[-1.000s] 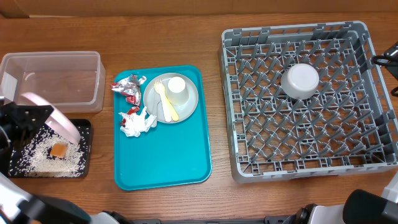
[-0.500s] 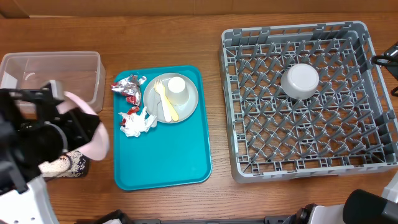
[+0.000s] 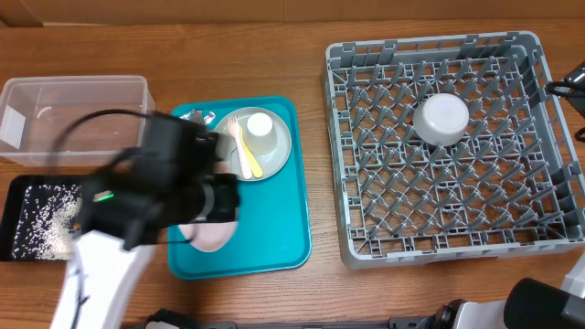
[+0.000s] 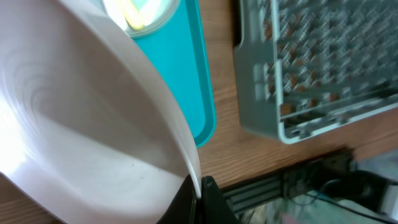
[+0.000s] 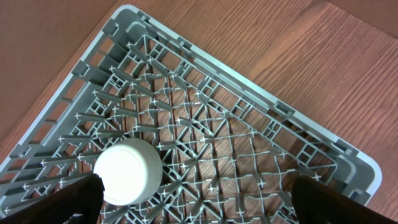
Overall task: Sort waste into correct bins and load items into the dishwasher rack
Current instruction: 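Carry the empty plate back and lower it onto the teal tray, then open the left gripper and withdraw it upward, then move the right gripper down to the pink plate on the teal tray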
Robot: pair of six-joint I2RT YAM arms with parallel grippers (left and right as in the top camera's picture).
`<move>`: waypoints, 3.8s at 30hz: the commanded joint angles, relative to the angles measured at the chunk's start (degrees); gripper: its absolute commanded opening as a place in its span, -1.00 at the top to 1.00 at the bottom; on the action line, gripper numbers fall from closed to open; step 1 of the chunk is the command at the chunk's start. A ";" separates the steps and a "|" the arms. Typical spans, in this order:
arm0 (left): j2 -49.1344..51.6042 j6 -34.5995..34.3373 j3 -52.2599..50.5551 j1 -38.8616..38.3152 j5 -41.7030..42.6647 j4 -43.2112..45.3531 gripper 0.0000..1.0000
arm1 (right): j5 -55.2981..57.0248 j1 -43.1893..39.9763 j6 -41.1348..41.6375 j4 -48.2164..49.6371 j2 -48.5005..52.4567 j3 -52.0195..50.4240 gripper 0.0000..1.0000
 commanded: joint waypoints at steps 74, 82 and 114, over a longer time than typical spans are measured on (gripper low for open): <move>24.68 -14.43 18.38 11.98 -19.43 -9.90 -1.00 | -14.34 -0.22 0.50 4.07 -0.42 -0.35 -1.00; 24.68 -14.73 18.38 16.13 -16.37 -2.69 -0.99 | -50.29 3.30 -10.29 1.86 -0.44 -0.39 -0.87; 24.68 -14.12 18.36 17.20 -29.57 -1.97 -1.00 | -16.79 66.42 -16.33 5.55 22.84 -2.27 -1.00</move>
